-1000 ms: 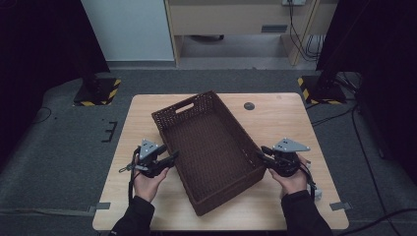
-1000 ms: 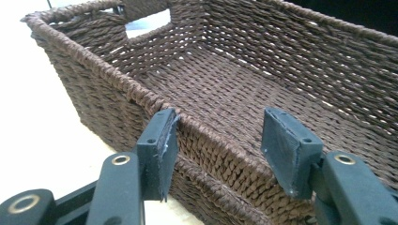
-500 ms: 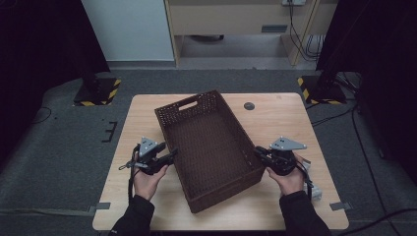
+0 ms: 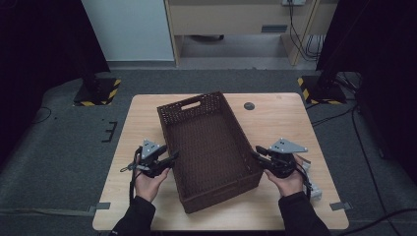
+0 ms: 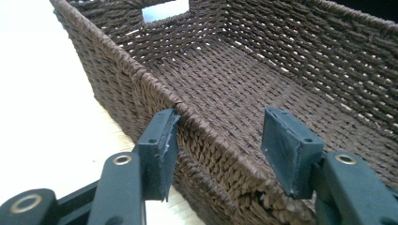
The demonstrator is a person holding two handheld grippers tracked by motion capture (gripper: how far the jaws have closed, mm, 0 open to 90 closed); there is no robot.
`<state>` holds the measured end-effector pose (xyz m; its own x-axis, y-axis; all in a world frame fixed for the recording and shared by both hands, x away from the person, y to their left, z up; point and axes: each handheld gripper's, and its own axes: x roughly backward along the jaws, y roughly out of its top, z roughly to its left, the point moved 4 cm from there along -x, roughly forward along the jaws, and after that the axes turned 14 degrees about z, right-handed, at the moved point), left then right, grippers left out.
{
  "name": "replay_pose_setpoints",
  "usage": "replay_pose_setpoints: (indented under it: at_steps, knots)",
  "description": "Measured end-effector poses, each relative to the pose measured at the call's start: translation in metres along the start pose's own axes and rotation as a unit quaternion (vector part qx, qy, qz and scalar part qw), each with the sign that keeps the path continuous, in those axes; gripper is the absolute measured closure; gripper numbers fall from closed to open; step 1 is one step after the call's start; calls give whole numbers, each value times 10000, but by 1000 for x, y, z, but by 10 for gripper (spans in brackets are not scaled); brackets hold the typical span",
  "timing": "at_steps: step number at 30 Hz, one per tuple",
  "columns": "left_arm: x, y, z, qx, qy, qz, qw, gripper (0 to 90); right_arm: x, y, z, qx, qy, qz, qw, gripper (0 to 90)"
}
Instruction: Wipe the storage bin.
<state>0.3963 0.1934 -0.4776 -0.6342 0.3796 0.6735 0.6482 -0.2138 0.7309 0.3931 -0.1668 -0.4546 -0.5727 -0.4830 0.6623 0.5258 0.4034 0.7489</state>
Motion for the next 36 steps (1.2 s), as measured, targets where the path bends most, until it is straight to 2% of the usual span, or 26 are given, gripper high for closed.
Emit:
replay_pose_setpoints:
  at_steps: [3,7,10,13,20,24,27,28,31,36]
  knots:
    - [-4,3,4,-48,67,30,10000,476,-4,5,-3,-11,-18,-44,10000,668]
    - [-9,6,10,-37,75,-16,10000,501,-16,6,-3,4,13,67,10000,660]
    - [-9,6,11,-24,69,-20,10000,504,-22,5,0,8,122,85,9999,701]
    - [-8,5,10,-10,68,-12,10000,497,-23,5,4,95,69,123,9999,737]
    - [1,4,9,83,-54,-55,9999,474,-20,2,10,41,87,135,9999,734]
    - [2,0,8,17,-20,52,10000,468,-14,-3,21,-24,163,114,9998,720]
    - [-2,-3,10,-5,3,148,9999,508,-12,-4,25,38,160,160,9997,711]
    - [-3,-3,11,45,-56,116,9999,515,-12,-3,25,78,147,148,9998,705]
    - [-3,-1,12,39,-58,121,9999,545,-13,3,22,65,83,8,9999,642]
    - [-8,3,15,53,53,103,9999,588,-22,11,16,52,-4,-73,10000,612]
